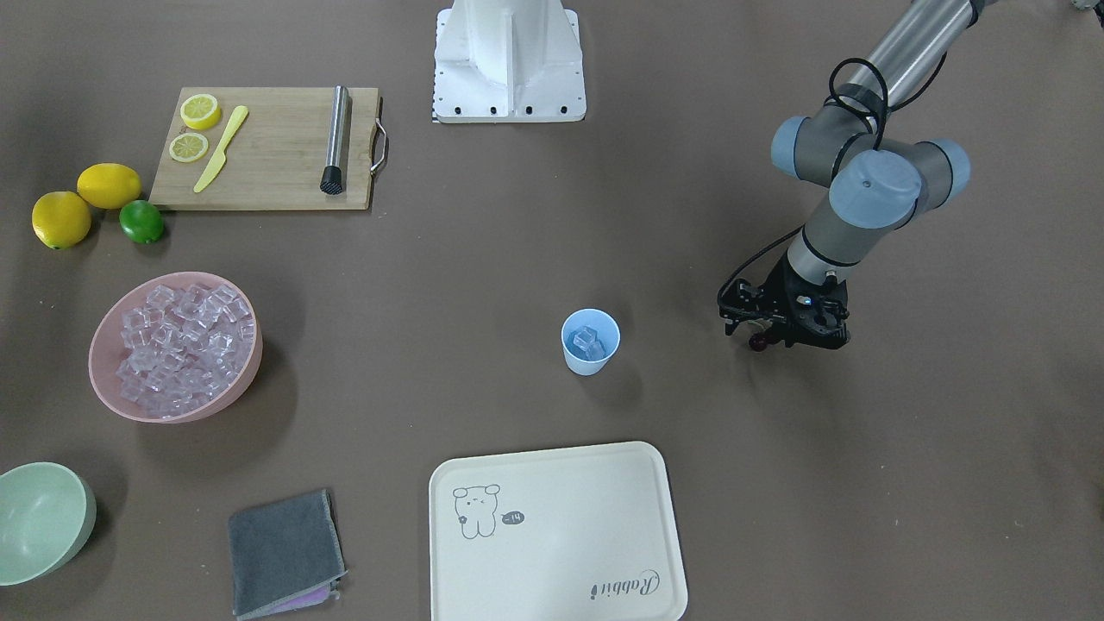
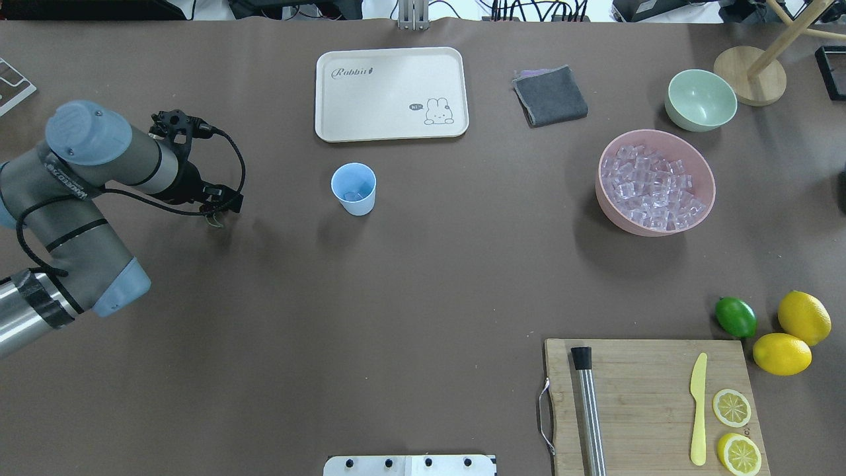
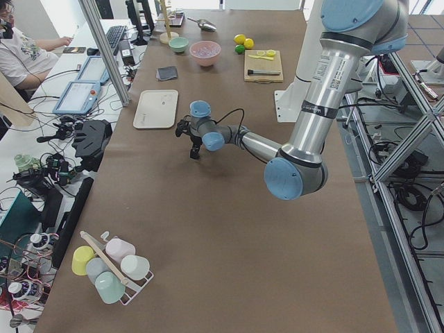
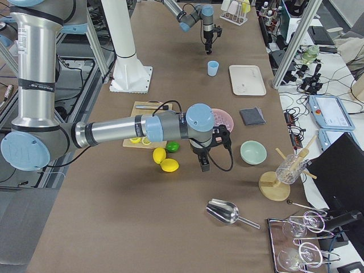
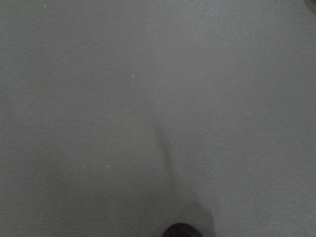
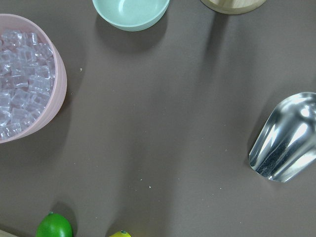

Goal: Put ice and cherries in cup
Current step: 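Grasp the pair of dark cherries with the left gripper, then carry the cherries with the left gripper over the blue cup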

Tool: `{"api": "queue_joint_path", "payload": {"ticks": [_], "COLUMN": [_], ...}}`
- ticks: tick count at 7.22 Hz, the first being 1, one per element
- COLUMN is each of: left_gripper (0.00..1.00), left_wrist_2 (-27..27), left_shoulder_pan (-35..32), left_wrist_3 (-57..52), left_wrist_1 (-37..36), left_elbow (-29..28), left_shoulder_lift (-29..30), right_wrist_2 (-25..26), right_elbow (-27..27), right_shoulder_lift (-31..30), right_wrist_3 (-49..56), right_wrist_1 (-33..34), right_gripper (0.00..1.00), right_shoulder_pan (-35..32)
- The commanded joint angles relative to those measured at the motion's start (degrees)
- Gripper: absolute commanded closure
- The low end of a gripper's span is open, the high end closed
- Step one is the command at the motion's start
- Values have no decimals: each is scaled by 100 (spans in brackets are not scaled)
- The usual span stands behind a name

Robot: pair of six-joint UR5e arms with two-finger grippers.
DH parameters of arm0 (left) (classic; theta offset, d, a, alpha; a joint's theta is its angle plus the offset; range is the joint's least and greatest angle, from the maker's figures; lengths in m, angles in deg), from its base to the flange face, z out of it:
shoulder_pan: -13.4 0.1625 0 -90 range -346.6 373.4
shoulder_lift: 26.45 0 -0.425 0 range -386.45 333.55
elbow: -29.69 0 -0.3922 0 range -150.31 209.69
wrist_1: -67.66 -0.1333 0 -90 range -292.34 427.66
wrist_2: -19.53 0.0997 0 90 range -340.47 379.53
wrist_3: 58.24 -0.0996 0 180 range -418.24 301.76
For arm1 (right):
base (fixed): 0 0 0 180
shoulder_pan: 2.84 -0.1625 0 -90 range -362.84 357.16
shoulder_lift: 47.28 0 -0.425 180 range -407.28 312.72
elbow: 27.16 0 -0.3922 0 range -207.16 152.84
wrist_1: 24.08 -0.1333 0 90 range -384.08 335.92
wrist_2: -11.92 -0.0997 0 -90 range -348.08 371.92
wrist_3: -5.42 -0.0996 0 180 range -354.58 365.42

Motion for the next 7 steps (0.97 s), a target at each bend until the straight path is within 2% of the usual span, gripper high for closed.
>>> {"api": "queue_joint_path", "payload": {"ticks": [1, 2, 3, 4, 5, 7], "left_gripper": [25, 35, 48, 80, 98, 100], "left_wrist_2": [-30, -21, -12, 5, 14, 5], "left_shoulder_pan": [-1, -10, -27, -45, -45, -45], "left_wrist_3": [53, 44, 53, 53, 44, 88], "left_wrist_1": [-8, -17, -34, -43, -35, -43], "left_elbow": [42, 42, 50, 50, 68, 147], "left_shoulder_lift": [-12, -3, 23, 32, 23, 49], "right_wrist_2": [33, 33, 41, 68, 68, 68], "right_elbow": [-4, -12, -21, -13, -21, -56], "right_shoulder_lift": [-152, -232, -276, -311, -329, -390], "right_wrist_3": [64, 239, 336, 337, 346, 346], "right_wrist_1": [-47, -47, -47, -56, -56, -56], "right_gripper": [2, 2, 2, 2, 2, 2], "right_shoulder_pan": [-33, -129, -147, -130, -138, -138]}}
